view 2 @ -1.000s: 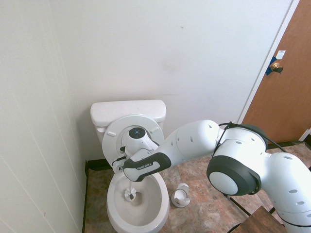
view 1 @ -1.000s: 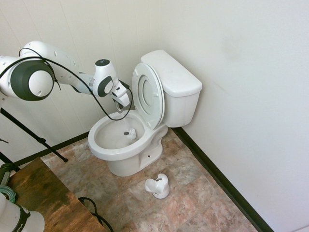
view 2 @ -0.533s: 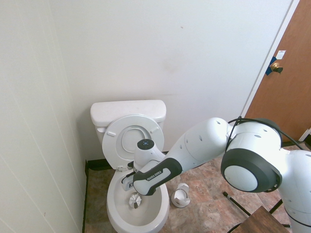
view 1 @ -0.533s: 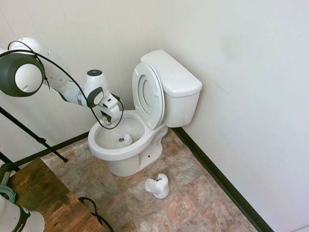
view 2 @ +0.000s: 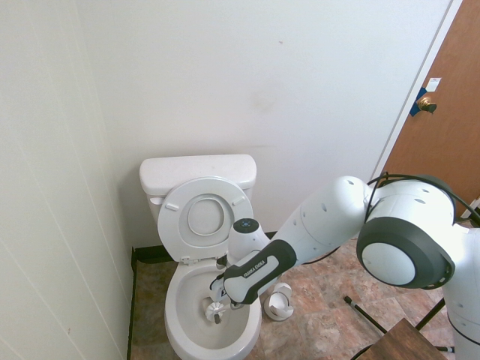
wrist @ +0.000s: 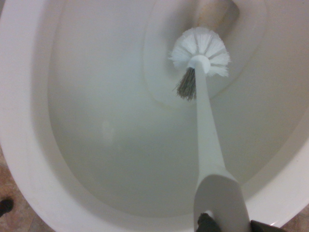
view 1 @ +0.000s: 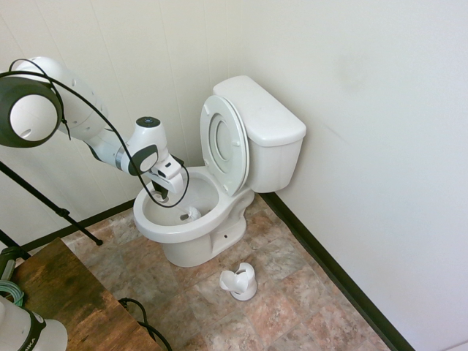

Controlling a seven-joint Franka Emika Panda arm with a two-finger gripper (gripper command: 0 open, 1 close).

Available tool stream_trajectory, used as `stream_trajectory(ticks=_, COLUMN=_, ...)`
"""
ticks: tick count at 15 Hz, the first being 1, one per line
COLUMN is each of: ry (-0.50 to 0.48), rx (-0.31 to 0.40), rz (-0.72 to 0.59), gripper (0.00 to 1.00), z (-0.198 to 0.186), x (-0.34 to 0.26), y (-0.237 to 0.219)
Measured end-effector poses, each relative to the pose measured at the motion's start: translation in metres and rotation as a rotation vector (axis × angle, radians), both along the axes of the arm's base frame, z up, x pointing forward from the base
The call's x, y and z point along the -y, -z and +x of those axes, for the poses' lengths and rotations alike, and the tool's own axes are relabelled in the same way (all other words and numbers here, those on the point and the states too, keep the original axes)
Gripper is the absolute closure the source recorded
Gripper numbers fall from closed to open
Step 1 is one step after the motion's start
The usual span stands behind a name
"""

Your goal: Clean the toilet

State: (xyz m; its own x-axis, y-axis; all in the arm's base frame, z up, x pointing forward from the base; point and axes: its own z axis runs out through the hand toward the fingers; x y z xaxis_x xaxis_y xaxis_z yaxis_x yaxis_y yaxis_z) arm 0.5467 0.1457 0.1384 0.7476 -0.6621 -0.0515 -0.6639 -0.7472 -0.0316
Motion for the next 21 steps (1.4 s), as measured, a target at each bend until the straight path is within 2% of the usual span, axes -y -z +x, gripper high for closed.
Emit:
stream_trajectory(ticks=6, ry=0.062, rx=0.002, rz=0.023, gripper=1.0, z=0.015, x=0.053, y=-0.02)
stream_trajectory(ticks=11, ry=0.101, rx=0.049, rz=0.05, gripper=1.0, z=0.06, x=0.082, y=-0.04)
stream_trajectory(ticks=16, ry=0.067, rx=0.102, rz=0.076, gripper=1.0, z=0.099, x=0.056, y=-0.04)
stream_trajectory(ticks=21, ry=0.025, rx=0.123, rz=0.088, gripper=1.0, z=0.104, x=0.005, y=-0.048)
